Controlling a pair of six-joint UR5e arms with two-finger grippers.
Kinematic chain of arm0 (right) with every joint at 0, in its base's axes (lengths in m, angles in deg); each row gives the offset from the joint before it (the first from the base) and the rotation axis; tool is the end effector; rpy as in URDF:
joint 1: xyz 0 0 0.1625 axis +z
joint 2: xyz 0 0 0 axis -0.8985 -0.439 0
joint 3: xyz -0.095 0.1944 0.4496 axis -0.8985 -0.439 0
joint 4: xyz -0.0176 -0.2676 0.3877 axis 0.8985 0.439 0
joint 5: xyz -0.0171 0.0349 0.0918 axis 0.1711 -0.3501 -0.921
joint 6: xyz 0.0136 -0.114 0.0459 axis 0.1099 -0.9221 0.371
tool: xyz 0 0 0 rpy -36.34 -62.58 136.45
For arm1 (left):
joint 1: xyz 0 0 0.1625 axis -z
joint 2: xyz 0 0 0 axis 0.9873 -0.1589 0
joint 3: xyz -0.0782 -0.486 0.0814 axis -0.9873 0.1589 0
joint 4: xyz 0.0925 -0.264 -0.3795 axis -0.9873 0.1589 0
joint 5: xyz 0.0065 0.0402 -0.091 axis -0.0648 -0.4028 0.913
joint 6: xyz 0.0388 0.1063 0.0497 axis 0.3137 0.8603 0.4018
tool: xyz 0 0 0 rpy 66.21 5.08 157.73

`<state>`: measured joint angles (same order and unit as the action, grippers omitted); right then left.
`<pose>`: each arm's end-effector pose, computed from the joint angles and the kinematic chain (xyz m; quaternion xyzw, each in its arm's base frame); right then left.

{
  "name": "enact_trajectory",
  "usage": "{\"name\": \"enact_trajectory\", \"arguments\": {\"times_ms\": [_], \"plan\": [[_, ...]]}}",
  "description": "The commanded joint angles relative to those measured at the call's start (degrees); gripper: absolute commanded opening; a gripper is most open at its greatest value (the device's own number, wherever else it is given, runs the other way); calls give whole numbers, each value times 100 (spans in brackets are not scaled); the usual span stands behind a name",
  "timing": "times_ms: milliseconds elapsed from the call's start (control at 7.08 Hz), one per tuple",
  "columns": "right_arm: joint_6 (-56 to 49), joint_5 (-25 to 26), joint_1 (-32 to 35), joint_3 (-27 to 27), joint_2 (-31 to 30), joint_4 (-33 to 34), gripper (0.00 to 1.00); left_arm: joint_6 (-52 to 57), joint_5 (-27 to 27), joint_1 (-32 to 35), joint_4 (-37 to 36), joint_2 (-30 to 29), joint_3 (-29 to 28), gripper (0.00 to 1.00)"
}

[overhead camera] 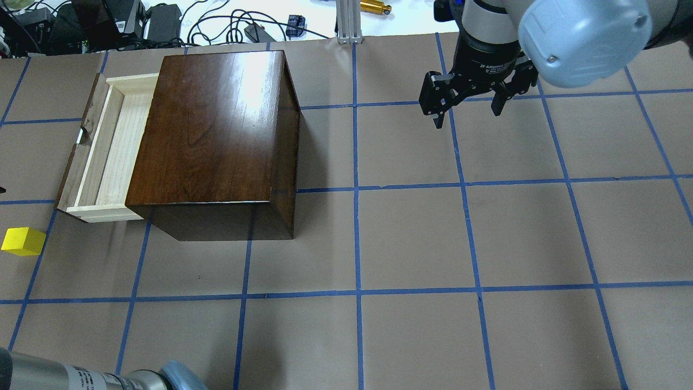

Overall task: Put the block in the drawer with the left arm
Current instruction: 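Lower the left gripper toward the yellow cube on the table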

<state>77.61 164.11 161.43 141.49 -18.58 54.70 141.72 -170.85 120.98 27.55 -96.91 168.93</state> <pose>0.2075 -0.5890 0.5168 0.0886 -0.9959 -0.0092 0.0172 0.4027 -0.5114 0.3013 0.6551 0.7554 0.0072 0.0059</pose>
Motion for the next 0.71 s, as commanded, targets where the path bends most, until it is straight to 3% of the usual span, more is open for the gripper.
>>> {"name": "enact_trajectory", "arguments": {"times_ms": [0,565], "plan": [[-5,0,0,0,0,0,100,315,37,-136,-601,-250,349,100],[-5,0,0,0,0,0,100,658,46,-356,-1102,-611,542,100]]}}
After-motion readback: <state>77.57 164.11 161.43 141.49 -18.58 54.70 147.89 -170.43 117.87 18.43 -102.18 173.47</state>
